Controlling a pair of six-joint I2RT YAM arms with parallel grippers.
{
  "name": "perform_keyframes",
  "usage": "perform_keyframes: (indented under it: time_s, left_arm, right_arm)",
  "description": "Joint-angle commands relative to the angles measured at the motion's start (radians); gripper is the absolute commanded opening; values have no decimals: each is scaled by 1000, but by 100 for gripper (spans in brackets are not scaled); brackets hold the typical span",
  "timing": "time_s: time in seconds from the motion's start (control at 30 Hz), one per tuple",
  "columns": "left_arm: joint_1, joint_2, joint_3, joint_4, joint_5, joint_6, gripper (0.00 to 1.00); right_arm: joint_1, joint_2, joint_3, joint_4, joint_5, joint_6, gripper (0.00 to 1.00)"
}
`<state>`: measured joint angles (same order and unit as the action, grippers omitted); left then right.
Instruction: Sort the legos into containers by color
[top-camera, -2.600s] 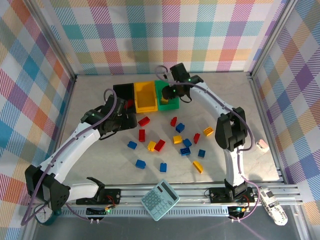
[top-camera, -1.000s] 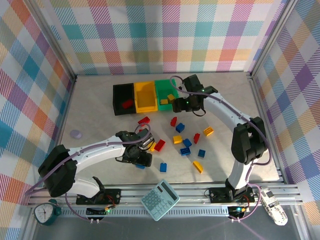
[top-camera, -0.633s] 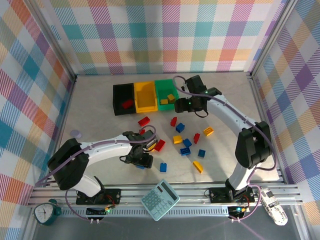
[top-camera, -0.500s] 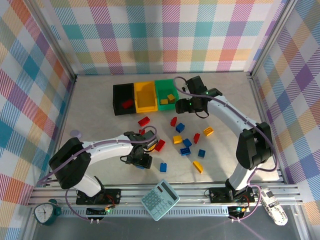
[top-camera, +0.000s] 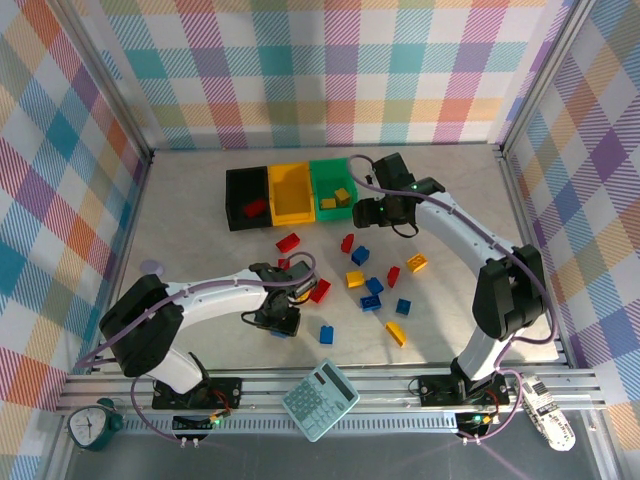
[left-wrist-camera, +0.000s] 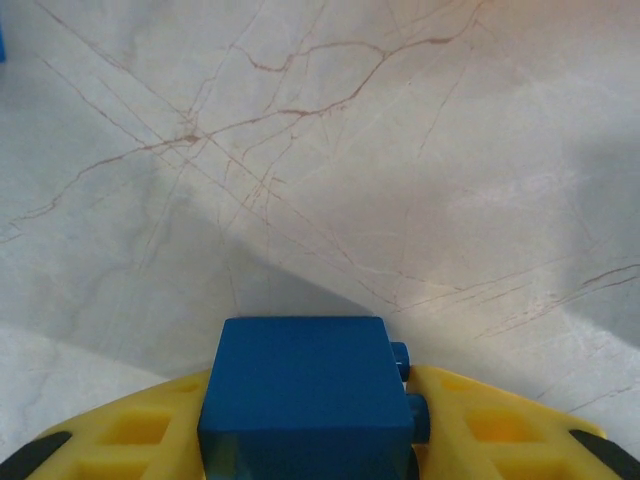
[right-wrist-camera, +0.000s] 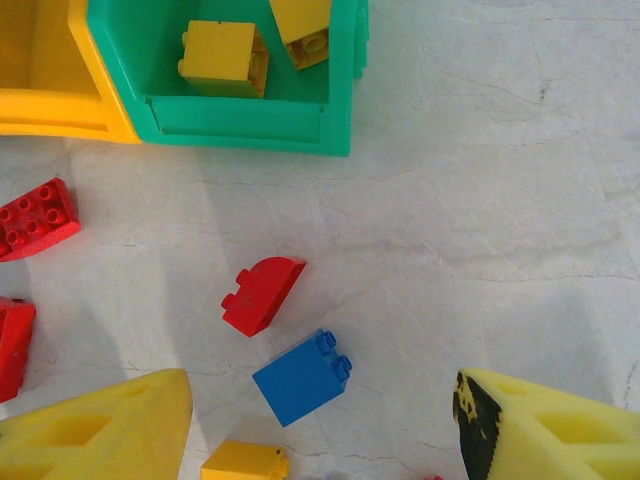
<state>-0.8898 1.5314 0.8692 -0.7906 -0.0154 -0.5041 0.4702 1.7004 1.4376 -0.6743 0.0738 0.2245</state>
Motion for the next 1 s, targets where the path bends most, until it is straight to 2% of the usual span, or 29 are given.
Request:
perform_keyframes:
  time_s: [0.0,0.2,0.5,0.73,0.87,0.97]
  left_arm:
    - [-14,7,84,-56,-47,1,32]
    - [45,64,299,-109,-127,44,30]
    - [276,316,711,-74,-189,133,27]
    - [389,505,1009,-36,-232,183,25]
    - [412,610,1079,44,-278,205,24]
    - [438,672,1129,68,-254,201,25]
  right_arm:
    - [-5,-46,-11,-22,19,11,70]
    - [-5,-83,-46,-45,39,65,70]
    - [31,-244,-240,-21,55,189,69]
    - [131,-375,-376,5,82,282,69]
    - [206,-354,-423,28,79,326,69]
    - [278,-324,-430,15,115,361,69]
